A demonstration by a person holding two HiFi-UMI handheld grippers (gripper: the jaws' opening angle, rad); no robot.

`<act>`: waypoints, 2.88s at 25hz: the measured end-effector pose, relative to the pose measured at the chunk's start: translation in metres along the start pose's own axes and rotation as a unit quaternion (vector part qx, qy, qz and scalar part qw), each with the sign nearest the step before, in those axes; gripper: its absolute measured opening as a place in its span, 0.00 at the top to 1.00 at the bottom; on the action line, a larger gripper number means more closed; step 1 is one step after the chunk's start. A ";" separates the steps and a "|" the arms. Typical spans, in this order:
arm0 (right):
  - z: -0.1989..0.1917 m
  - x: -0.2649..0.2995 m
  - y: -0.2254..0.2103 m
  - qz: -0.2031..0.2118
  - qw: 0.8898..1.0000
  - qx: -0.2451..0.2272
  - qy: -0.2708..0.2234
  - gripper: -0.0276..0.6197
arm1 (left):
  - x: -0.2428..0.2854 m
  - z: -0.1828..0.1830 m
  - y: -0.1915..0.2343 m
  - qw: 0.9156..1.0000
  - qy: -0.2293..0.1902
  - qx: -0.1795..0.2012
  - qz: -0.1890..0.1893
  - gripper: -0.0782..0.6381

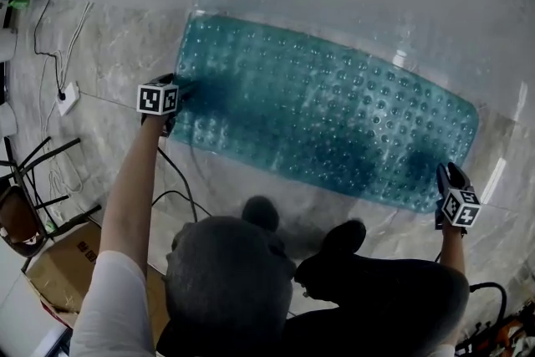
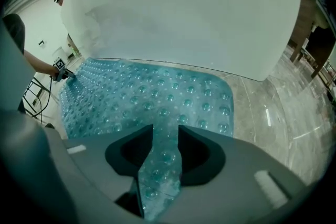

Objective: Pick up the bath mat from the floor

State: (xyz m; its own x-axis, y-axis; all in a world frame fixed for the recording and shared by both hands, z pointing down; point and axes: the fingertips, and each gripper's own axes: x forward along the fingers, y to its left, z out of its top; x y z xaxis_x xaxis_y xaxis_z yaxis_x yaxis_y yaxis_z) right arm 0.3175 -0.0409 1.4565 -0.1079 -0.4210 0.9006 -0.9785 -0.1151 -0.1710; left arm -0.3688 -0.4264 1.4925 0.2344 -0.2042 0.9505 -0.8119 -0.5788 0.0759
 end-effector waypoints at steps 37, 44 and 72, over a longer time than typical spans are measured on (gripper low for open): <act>-0.025 0.009 -0.057 -0.038 0.997 0.039 0.061 0.87 | -0.078 0.012 -0.152 0.985 -0.101 0.017 -0.138 0.86; 0.005 -0.053 -0.015 0.075 0.992 0.097 0.008 0.90 | -0.128 0.019 -0.160 0.979 -0.110 0.023 -0.169 0.87; 0.162 -0.379 0.091 0.169 0.980 0.107 -0.007 0.91 | -0.459 0.115 -0.229 0.962 -0.100 0.027 -0.252 0.87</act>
State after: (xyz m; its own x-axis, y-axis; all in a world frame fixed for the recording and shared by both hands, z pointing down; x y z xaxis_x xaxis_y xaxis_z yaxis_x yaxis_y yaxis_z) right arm 0.2979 -0.0379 1.0350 -0.4161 -0.4791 0.7729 -0.8278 -0.1521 -0.5400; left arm -0.2291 -0.2909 1.0043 0.6934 -0.0316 0.7198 -0.5410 -0.6827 0.4912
